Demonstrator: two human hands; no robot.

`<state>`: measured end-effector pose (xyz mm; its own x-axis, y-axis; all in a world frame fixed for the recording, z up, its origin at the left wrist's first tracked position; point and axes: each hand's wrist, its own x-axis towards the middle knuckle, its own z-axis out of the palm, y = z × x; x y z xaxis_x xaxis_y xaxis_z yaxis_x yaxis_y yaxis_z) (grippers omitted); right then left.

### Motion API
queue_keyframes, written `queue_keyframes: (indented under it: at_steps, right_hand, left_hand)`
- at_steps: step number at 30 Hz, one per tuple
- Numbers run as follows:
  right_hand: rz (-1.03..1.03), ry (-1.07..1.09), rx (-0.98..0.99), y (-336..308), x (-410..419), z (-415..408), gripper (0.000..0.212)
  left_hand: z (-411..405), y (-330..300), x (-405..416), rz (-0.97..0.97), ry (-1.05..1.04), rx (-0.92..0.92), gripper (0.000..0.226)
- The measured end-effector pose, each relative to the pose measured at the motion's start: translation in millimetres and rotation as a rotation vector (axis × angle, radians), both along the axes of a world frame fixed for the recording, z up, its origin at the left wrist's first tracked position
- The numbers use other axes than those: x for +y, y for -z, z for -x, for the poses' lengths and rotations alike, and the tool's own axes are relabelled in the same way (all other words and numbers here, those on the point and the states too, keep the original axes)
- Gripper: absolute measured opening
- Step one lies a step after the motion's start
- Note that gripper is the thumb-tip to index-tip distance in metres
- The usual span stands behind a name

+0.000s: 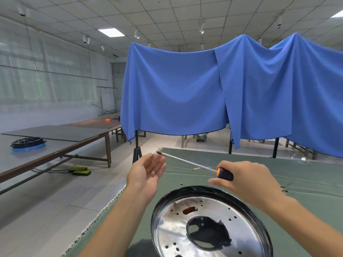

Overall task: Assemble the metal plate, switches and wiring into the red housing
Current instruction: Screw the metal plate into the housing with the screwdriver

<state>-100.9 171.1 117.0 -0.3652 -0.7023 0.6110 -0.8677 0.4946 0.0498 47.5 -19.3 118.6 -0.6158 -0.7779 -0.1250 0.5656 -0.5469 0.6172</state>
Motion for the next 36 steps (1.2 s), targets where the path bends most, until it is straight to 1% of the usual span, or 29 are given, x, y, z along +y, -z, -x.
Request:
queue_keyframes:
  at_steps: [3,9,12,13,16,18,23,28,30,31,33,36]
  right_hand:
    - [0.018,-0.009,0.055,7,-4,-1,0.081]
    - [0.048,-0.032,0.022,12,-9,-3,0.08]
    - [0.028,-0.031,0.018,14,-11,-1,0.084]
    - [0.016,-0.026,0.013,15,-12,0,0.083]
    - [-0.014,-0.022,-0.036,15,-13,0,0.067]
    - [-0.014,-0.018,-0.054,15,-13,-1,0.061]
    - [0.0,-0.012,-0.055,12,-11,-2,0.057]
    - [-0.03,0.0,-0.093,4,-8,-6,0.055]
    - [-0.061,-0.003,-0.164,2,-6,-8,0.056]
    - [-0.08,-0.018,-0.233,1,-5,-10,0.053]
    - [-0.111,-0.101,-0.448,-1,-3,-12,0.039]
    - [-0.16,-0.247,-0.77,-4,-1,-15,0.036]
  left_hand:
    - [0,-2,0,-0.012,0.013,0.041,0.016]
    - [-1,0,-4,-0.013,-0.036,0.026,0.015]
    - [-2,0,-6,-0.016,-0.033,0.034,0.016]
    - [-2,0,-6,-0.007,-0.027,0.035,0.016]
    - [-1,1,-5,0.024,-0.024,0.026,0.017]
    - [0,1,-3,0.034,-0.029,0.022,0.016]
    - [-2,5,0,0.107,-0.092,-0.001,0.016]
    - [-1,8,0,0.187,-0.139,-0.022,0.015]
    - [-1,9,1,0.183,-0.136,-0.004,0.014]
    - [-1,9,1,0.184,-0.131,0.006,0.014]
    - [1,9,3,0.178,-0.126,0.019,0.016]
    - [2,8,7,0.165,-0.117,0.026,0.016]
